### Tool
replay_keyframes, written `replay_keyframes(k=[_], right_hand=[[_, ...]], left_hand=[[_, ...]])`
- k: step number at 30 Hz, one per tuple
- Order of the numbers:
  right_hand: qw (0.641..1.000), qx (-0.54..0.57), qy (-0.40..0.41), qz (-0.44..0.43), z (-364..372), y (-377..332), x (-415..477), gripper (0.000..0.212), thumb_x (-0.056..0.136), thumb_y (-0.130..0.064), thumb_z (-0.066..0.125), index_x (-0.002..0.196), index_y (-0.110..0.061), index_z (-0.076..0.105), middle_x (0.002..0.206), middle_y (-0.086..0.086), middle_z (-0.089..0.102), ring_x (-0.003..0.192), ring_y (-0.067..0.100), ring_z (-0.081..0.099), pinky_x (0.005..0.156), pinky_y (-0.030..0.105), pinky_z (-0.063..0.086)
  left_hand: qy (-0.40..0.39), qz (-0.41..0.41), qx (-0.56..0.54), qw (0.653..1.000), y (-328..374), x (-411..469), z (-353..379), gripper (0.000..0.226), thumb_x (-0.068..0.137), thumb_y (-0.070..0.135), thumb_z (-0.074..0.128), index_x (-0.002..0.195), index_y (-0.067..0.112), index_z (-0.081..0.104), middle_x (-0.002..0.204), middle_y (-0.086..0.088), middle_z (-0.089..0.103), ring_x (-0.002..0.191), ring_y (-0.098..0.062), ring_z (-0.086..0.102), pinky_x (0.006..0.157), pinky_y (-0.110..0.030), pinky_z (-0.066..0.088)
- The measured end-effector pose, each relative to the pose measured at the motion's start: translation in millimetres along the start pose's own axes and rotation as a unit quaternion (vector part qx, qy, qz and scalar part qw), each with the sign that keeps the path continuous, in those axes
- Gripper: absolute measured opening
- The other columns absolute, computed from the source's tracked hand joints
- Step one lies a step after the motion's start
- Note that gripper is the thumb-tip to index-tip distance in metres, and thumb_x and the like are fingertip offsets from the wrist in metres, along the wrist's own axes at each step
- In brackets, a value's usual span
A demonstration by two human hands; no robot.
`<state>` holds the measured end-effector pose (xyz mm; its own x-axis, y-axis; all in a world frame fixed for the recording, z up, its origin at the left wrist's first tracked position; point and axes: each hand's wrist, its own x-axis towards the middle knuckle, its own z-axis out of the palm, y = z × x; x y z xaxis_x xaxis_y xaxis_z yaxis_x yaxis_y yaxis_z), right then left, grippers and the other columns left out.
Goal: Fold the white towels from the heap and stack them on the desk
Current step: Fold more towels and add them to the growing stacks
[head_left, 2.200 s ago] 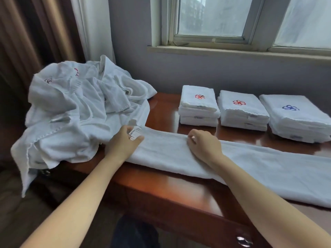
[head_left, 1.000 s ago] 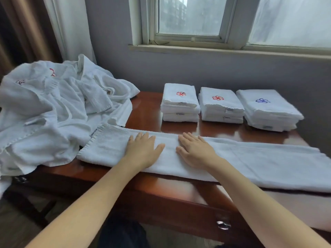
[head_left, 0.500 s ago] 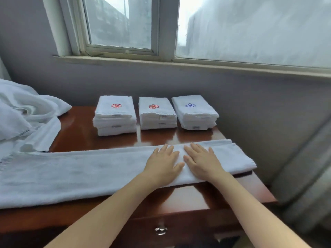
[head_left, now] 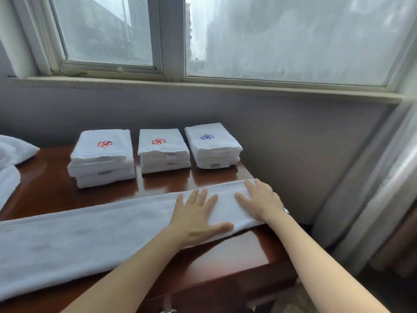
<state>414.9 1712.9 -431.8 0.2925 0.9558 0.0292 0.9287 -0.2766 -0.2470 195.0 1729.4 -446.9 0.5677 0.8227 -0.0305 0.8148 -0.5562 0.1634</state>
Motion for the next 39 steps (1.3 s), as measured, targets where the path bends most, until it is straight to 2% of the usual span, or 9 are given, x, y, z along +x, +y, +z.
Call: replay_keyframes(k=[8, 15, 18, 21, 25, 28, 31, 36, 39], right_hand=[[1.000, 0.013, 0.027, 0.003, -9, -5, 8, 0.063, 0.078, -0.055, 0.051, 0.136, -0.031, 0.045, 0.131, 0.007, 0.049, 0.122, 0.029, 0.041, 0.100, 0.042, 0.037], [0.994, -0.051, -0.034, 0.096, -41, -9, 6, 0.062, 0.070, -0.073, 0.052, 0.107, -0.023, 0.056, 0.091, -0.008, 0.060, 0.086, 0.017, 0.059, 0.058, 0.028, 0.037], [0.993, -0.002, -0.077, 0.087, -54, -3, 4, 0.059, 0.074, -0.060, 0.064, 0.119, -0.022, 0.057, 0.117, -0.005, 0.063, 0.103, 0.018, 0.059, 0.073, 0.030, 0.045], [0.972, 0.226, -0.061, -0.006, -75, -15, 0, 0.073, 0.078, -0.025, 0.076, 0.143, -0.020, 0.043, 0.141, 0.001, 0.051, 0.110, 0.010, 0.057, 0.083, 0.018, 0.047], [0.904, 0.406, -0.080, -0.105, -93, -57, -11, 0.074, 0.075, -0.015, 0.078, 0.140, -0.027, 0.045, 0.134, 0.004, 0.057, 0.108, 0.016, 0.063, 0.090, 0.031, 0.054], [0.855, 0.479, -0.148, -0.133, -88, -94, -22, 0.064, 0.087, -0.023, 0.072, 0.143, -0.022, 0.042, 0.125, 0.006, 0.063, 0.101, 0.018, 0.067, 0.081, 0.030, 0.055], [0.788, 0.555, -0.222, -0.144, -79, -124, -35, 0.036, 0.099, -0.036, 0.053, 0.130, -0.018, 0.054, 0.111, 0.007, 0.072, 0.078, 0.025, 0.069, 0.068, 0.032, 0.056], [0.841, 0.492, -0.077, -0.212, -44, -159, -45, 0.034, 0.096, -0.004, 0.043, 0.116, -0.016, 0.067, 0.098, -0.001, 0.076, 0.069, 0.008, 0.062, 0.061, 0.021, 0.044], [0.906, 0.362, 0.015, -0.219, -22, -170, -46, 0.041, 0.093, -0.002, 0.042, 0.119, -0.021, 0.067, 0.115, -0.006, 0.070, 0.101, 0.002, 0.060, 0.093, 0.026, 0.047]], left_hand=[[-0.006, -0.007, -0.003, 1.000, 4, 1, 1, 0.124, 0.052, 0.105, 0.013, 0.156, 0.038, 0.000, 0.165, 0.002, -0.012, 0.150, -0.016, -0.017, 0.117, -0.056, -0.015], [0.001, -0.013, -0.013, 1.000, 3, 2, 2, 0.120, 0.056, 0.104, 0.015, 0.156, 0.038, 0.000, 0.165, 0.002, -0.012, 0.150, -0.016, -0.017, 0.117, -0.055, -0.016], [0.007, -0.005, -0.020, 1.000, 4, 0, 0, 0.119, 0.057, 0.104, 0.016, 0.156, 0.038, 0.004, 0.165, 0.004, -0.009, 0.151, -0.014, -0.015, 0.118, -0.054, -0.014], [0.034, 0.024, -0.154, 0.987, 6, -5, -12, 0.103, 0.069, 0.095, 0.027, 0.154, 0.037, 0.021, 0.164, 0.008, 0.012, 0.150, -0.006, 0.007, 0.122, -0.041, -0.002], [-0.014, -0.001, -0.596, 0.802, 7, -13, -51, 0.075, 0.075, 0.078, 0.036, 0.139, 0.041, 0.041, 0.145, 0.007, 0.052, 0.125, -0.007, 0.053, 0.105, -0.031, 0.037], [-0.042, 0.020, -0.708, 0.705, -7, -25, -82, 0.081, 0.083, 0.080, 0.025, 0.141, 0.028, 0.049, 0.133, -0.005, 0.063, 0.121, -0.024, 0.061, 0.103, -0.044, 0.047], [-0.072, 0.027, -0.750, 0.657, -37, -43, -100, 0.077, 0.094, 0.070, 0.029, 0.140, 0.013, 0.051, 0.133, -0.017, 0.061, 0.125, -0.034, 0.057, 0.106, -0.049, 0.043], [0.031, -0.130, -0.628, 0.767, -86, -75, -92, 0.024, 0.096, 0.011, 0.054, 0.115, 0.008, 0.068, 0.113, -0.019, 0.070, 0.101, -0.030, 0.070, 0.087, -0.041, 0.055], [0.062, -0.176, -0.579, 0.794, -104, -88, -80, 0.023, 0.093, 0.003, 0.052, 0.105, 0.008, 0.071, 0.096, -0.015, 0.074, 0.083, -0.024, 0.073, 0.069, -0.033, 0.058]])
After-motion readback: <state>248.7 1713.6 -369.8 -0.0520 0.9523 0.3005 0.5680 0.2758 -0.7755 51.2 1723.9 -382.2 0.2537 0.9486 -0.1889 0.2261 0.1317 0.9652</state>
